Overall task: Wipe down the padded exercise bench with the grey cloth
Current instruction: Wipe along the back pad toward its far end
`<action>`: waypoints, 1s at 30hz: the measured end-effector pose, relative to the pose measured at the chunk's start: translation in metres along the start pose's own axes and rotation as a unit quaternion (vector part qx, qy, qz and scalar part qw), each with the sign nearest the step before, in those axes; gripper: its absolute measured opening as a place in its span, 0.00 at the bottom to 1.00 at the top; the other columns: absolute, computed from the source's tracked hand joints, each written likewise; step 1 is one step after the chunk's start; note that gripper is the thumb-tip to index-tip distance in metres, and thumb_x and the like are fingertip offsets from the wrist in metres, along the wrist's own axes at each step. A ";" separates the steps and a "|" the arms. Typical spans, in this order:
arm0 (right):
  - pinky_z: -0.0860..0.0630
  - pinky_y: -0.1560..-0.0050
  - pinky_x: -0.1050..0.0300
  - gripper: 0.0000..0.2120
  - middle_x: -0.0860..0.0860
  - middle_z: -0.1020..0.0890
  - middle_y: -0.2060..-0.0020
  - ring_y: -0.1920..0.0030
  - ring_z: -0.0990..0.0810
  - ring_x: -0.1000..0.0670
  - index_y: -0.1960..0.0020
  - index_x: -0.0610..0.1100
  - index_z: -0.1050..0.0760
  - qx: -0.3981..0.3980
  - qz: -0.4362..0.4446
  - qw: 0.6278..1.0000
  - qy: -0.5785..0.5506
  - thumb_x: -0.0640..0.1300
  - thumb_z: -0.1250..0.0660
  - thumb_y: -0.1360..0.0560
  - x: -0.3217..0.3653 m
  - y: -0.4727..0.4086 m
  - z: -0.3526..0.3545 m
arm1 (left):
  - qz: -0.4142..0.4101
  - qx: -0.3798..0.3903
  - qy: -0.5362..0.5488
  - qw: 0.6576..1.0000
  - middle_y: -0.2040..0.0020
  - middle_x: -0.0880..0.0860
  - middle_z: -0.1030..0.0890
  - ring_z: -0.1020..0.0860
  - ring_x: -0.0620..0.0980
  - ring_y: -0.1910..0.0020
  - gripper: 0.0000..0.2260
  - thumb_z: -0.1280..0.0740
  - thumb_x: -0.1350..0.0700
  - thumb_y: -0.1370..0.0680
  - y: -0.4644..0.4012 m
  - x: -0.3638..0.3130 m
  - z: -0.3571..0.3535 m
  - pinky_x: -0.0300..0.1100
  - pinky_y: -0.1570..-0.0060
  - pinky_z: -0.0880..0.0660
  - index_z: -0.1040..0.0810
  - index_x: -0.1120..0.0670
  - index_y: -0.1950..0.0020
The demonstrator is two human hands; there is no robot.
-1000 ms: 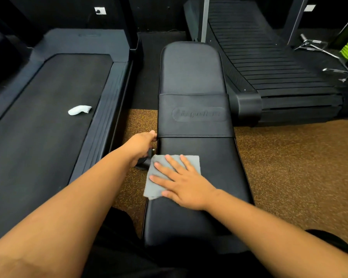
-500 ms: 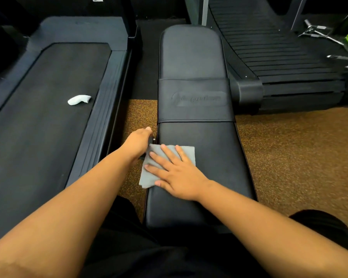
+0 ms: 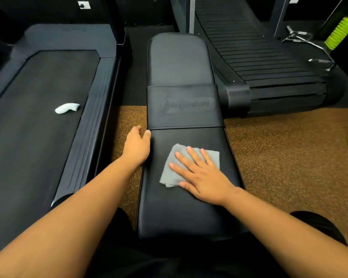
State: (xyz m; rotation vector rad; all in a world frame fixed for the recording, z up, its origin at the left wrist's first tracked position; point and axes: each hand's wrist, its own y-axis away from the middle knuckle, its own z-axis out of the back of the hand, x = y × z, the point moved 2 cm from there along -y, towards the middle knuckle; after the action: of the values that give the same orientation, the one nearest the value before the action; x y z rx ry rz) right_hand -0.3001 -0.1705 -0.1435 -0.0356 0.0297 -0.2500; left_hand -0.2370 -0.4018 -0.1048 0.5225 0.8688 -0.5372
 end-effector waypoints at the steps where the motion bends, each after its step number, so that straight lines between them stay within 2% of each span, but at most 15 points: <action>1: 0.55 0.24 0.37 0.27 0.51 0.47 0.20 0.21 0.53 0.41 0.21 0.56 0.47 -0.003 -0.002 1.000 -0.004 0.62 0.54 0.18 -0.010 0.007 0.001 | -0.003 -0.006 -0.003 1.000 0.28 0.58 0.32 0.31 0.56 0.31 0.24 0.40 0.50 0.19 -0.002 -0.003 -0.001 0.49 0.30 0.36 0.37 0.58 0.25; 3: 0.52 0.25 0.36 0.27 0.51 0.47 0.20 0.21 0.53 0.41 0.21 0.56 0.47 -0.010 -0.054 0.998 -0.021 0.62 0.55 0.18 -0.033 0.012 0.004 | -0.016 -0.025 -0.020 0.999 0.27 0.59 0.33 0.32 0.57 0.30 0.25 0.40 0.49 0.19 -0.006 -0.010 -0.002 0.50 0.30 0.36 0.38 0.58 0.25; 5: 0.51 0.25 0.33 0.28 0.50 0.50 0.20 0.21 0.55 0.41 0.21 0.55 0.49 -0.006 -0.146 0.988 -0.048 0.62 0.57 0.19 -0.052 0.003 0.008 | -0.029 -0.052 -0.051 0.997 0.28 0.60 0.33 0.33 0.59 0.30 0.25 0.39 0.50 0.19 -0.007 -0.017 -0.005 0.51 0.31 0.36 0.37 0.59 0.25; 7: 0.55 0.25 0.33 0.31 0.50 0.54 0.20 0.21 0.59 0.40 0.20 0.54 0.53 -0.008 -0.253 0.964 -0.080 0.63 0.61 0.21 -0.061 -0.015 0.014 | -0.056 -0.084 -0.090 0.991 0.28 0.60 0.33 0.33 0.60 0.30 0.23 0.39 0.51 0.19 -0.006 -0.025 -0.009 0.52 0.32 0.36 0.35 0.60 0.27; 9: 0.60 0.26 0.35 0.33 0.48 0.56 0.20 0.22 0.60 0.39 0.20 0.52 0.54 -0.018 -0.311 0.946 -0.094 0.62 0.62 0.22 -0.054 -0.036 0.016 | -0.110 -0.107 -0.166 0.974 0.25 0.58 0.36 0.38 0.58 0.27 0.24 0.39 0.51 0.19 -0.001 -0.033 -0.019 0.53 0.31 0.38 0.37 0.59 0.26; 11: 0.58 0.26 0.33 0.32 0.47 0.53 0.20 0.21 0.57 0.38 0.20 0.50 0.51 -0.018 -0.274 0.958 -0.075 0.61 0.58 0.21 -0.039 -0.050 0.015 | -0.158 -0.102 -0.220 0.957 0.23 0.57 0.40 0.43 0.56 0.24 0.25 0.39 0.51 0.19 0.002 -0.039 -0.034 0.54 0.29 0.40 0.38 0.58 0.25; 14: 0.51 0.26 0.32 0.29 0.48 0.48 0.20 0.21 0.53 0.39 0.20 0.51 0.48 -0.023 -0.211 0.976 -0.045 0.59 0.54 0.19 -0.036 -0.054 0.011 | -0.181 -0.092 -0.253 0.946 0.22 0.56 0.41 0.45 0.55 0.23 0.25 0.40 0.51 0.19 -0.003 -0.046 -0.047 0.56 0.27 0.43 0.38 0.58 0.24; 19: 0.59 0.26 0.32 0.28 0.49 0.55 0.20 0.22 0.61 0.38 0.20 0.53 0.54 -0.032 -0.302 0.949 -0.088 0.60 0.57 0.18 -0.078 -0.078 0.022 | -0.214 -0.113 -0.281 0.929 0.22 0.57 0.42 0.48 0.56 0.22 0.25 0.41 0.49 0.19 -0.034 -0.064 -0.050 0.57 0.27 0.48 0.38 0.59 0.24; 25: 0.56 0.25 0.32 0.28 0.49 0.58 0.20 0.22 0.63 0.38 0.20 0.54 0.56 -0.044 -0.342 0.931 -0.121 0.59 0.54 0.17 -0.137 -0.143 0.040 | -0.204 -0.122 -0.317 0.918 0.21 0.57 0.46 0.51 0.56 0.22 0.27 0.43 0.47 0.18 -0.101 -0.099 -0.058 0.57 0.26 0.51 0.42 0.59 0.23; 30: 0.50 0.26 0.31 0.28 0.48 0.56 0.20 0.22 0.58 0.36 0.20 0.54 0.53 -0.062 -0.353 0.924 -0.133 0.59 0.53 0.18 -0.178 -0.186 0.049 | -0.185 -0.129 -0.321 0.920 0.20 0.55 0.49 0.53 0.54 0.21 0.28 0.47 0.45 0.18 -0.158 -0.127 -0.064 0.57 0.25 0.54 0.44 0.57 0.22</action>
State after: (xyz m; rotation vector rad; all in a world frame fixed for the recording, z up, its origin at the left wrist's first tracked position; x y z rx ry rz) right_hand -0.5169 -0.3048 -0.0828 -0.2092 -0.2444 -0.9650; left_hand -0.4401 -0.4517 -0.0688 -0.0802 0.3883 -0.8625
